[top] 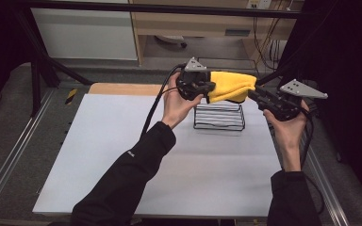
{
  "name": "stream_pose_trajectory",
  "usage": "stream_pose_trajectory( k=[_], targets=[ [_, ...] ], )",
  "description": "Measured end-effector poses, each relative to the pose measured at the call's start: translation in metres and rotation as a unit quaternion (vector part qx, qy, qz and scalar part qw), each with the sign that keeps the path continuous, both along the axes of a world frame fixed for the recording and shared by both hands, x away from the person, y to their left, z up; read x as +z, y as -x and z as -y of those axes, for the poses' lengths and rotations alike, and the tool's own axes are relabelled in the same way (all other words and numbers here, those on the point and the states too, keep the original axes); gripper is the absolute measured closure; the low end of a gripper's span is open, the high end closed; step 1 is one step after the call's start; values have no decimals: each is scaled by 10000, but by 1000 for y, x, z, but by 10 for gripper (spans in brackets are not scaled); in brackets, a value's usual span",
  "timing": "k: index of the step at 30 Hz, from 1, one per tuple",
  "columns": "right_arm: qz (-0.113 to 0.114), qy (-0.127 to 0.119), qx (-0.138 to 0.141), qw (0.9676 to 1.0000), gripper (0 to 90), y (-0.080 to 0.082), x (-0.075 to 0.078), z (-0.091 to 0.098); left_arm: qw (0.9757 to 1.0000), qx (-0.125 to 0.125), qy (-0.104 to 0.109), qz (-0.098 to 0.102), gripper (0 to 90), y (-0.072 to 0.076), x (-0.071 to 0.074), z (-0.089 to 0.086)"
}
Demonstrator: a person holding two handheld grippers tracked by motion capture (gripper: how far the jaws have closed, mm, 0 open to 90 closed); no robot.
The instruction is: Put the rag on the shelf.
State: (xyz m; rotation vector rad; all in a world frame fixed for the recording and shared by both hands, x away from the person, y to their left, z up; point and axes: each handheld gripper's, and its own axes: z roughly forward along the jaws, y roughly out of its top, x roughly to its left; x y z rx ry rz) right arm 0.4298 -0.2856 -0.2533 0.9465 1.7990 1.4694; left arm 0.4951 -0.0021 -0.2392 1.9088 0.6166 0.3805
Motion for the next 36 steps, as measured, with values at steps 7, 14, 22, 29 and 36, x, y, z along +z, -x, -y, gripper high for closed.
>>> stream_pose_trajectory(
  k=[7, 14, 22, 29, 36],
  targets=[
    [66, -123, 101, 9999, 684, -1, 11, -8, 9998, -19, -192, -55, 899, -2, -12, 2],
    [-549, -210, 101, 9982, 888, -23, -24, -14, 9996, -6, -280, -40, 899, -5, -24, 2],
    [-781, -271, -138, 9965, 900, -36, -46, -9, 9994, 66, -341, -47, 897, -11, -37, 5],
    [-723, -235, -36, 9971, 796, -32, -44, -9, 9996, -54, -262, -96, 845, -9, -41, 1],
    [-666, -239, 147, 9974, 581, -13, -35, -10, 9996, -103, -249, -74, 672, 7, -42, -16]
  ],
)
